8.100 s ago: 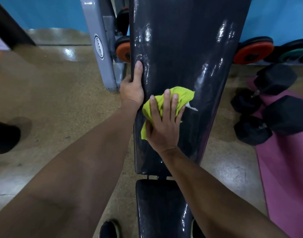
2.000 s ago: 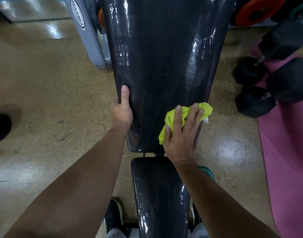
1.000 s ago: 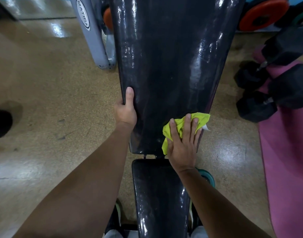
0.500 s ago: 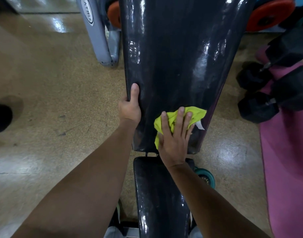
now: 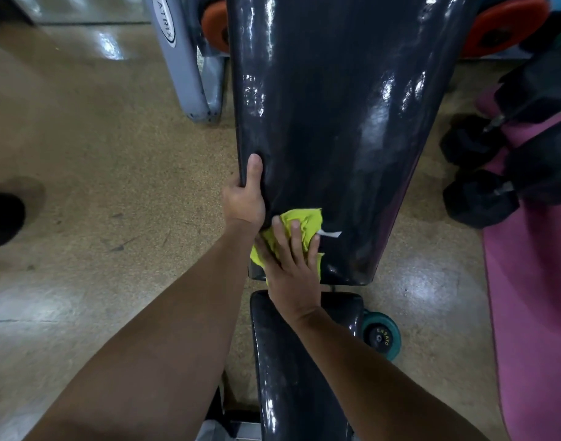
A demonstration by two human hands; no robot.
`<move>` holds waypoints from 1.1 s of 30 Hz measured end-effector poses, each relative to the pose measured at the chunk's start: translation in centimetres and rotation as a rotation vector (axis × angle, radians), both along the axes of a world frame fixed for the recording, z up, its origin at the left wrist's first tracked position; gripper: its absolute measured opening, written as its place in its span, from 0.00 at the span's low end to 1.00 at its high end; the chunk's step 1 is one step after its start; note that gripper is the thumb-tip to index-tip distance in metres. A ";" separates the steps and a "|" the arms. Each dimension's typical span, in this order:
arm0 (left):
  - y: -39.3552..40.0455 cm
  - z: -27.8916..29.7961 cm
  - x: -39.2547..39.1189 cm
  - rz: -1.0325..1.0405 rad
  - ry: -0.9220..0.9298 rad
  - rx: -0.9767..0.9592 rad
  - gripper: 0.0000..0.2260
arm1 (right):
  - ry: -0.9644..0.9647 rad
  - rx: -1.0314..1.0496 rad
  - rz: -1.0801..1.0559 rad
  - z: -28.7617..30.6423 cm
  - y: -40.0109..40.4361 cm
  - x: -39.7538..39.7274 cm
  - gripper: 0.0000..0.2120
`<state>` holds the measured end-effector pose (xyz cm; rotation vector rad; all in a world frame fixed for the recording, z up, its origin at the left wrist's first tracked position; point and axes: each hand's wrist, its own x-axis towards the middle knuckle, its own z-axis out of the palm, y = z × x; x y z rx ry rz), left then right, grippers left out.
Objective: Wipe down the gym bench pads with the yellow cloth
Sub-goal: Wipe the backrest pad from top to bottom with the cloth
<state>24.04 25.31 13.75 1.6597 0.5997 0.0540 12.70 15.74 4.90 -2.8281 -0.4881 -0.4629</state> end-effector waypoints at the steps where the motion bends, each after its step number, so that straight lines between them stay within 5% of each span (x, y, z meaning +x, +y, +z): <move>1: 0.0 0.1 0.0 -0.002 0.002 -0.003 0.20 | 0.001 -0.038 0.014 -0.4 -0.3 -0.3 0.38; 7: 0.3 0.3 -0.3 -0.031 0.046 -0.030 0.36 | -0.021 0.026 -0.096 0.4 -0.4 -0.1 0.30; 12: 1.4 -0.9 -1.1 -0.140 0.125 -0.187 0.45 | -0.003 -0.075 0.048 -0.9 1.3 -0.5 0.33; 19: 1.2 -1.5 -3.2 -0.136 0.219 -0.259 0.34 | -0.018 -0.042 -0.040 -1.4 0.0 -1.7 0.37; 26: 1.1 -1.6 -3.4 -0.143 0.212 -0.226 0.50 | 0.023 -0.160 0.187 -3.7 -0.2 -2.9 0.32; 33: 0.8 -2.0 -3.4 -0.107 0.199 -0.234 0.44 | 0.063 -0.121 0.106 -3.5 0.5 -3.3 0.29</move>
